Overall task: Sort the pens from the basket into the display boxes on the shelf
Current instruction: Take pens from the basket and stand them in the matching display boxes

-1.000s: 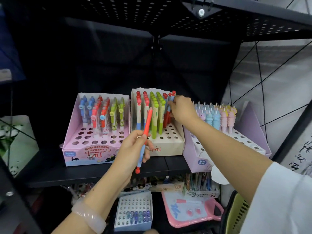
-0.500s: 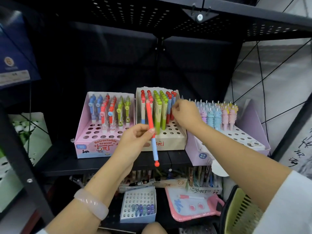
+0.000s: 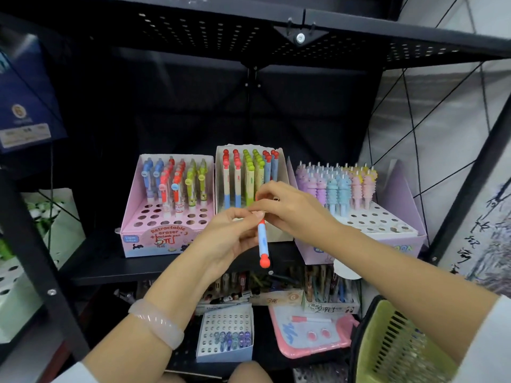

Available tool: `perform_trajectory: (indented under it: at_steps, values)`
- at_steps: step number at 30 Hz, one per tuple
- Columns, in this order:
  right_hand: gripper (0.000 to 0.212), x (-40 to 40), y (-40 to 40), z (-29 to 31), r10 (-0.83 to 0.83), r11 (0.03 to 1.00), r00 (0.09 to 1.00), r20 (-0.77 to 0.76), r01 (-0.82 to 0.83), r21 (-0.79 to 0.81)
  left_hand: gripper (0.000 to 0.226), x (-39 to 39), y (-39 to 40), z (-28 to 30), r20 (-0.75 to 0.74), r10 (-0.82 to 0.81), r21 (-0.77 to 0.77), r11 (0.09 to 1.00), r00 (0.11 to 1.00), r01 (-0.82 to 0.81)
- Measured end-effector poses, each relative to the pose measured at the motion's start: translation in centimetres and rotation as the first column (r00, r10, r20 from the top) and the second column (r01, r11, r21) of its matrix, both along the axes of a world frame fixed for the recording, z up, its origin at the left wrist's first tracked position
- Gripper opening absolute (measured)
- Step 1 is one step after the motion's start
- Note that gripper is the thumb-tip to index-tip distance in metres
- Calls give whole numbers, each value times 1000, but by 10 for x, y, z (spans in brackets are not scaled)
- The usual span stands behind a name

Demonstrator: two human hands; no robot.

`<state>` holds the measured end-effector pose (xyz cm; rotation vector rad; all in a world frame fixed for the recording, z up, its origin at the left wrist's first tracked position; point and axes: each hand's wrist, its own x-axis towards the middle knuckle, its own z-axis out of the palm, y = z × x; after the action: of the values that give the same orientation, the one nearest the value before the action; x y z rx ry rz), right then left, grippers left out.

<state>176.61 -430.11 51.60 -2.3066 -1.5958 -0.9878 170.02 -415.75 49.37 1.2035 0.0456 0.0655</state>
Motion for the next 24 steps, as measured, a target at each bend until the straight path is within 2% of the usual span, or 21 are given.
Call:
perform_trajectory:
  at_steps: [2,4,6,8,10,12,14,16,18,20,24]
  values:
    - [12,1,0,-2,25,999,1000,10,-25,26,12,0,1,1,7,4,-17,1000,1000,-4]
    - [8,7,1,-5,-11,992,990,-138,28,127,16,0,4,2,21,29,-7,1000,999,-29]
    - [14,18,0,-4,-86,940,915,-393,205,273,16,0,10,1,70,105,139,984,992,-114]
    - [10,30,-1,-1,-99,832,827,-554,374,410,14,2,17,0,147,161,285,938,976,-198]
    - [8,40,2,6,-89,735,774,-627,476,483,14,2,21,-1,207,194,368,892,959,-261]
    - [8,49,9,13,-89,697,751,-654,516,497,14,5,24,-3,282,220,505,794,934,-339]
    - [8,57,18,19,-110,693,720,-685,550,467,21,8,27,-6,366,204,650,643,908,-406]
    - [15,65,26,22,-221,700,685,-694,607,376,31,10,30,-9,403,165,718,554,900,-422]
    - [19,70,28,22,-397,694,640,-657,678,241,35,12,35,-11,395,150,730,548,906,-409]
    - [14,75,28,17,-494,693,596,-633,710,127,35,14,39,-14,382,139,728,564,914,-390]
    - [15,81,29,10,-491,730,516,-702,684,-8,35,14,43,-17,361,109,719,600,926,-351]
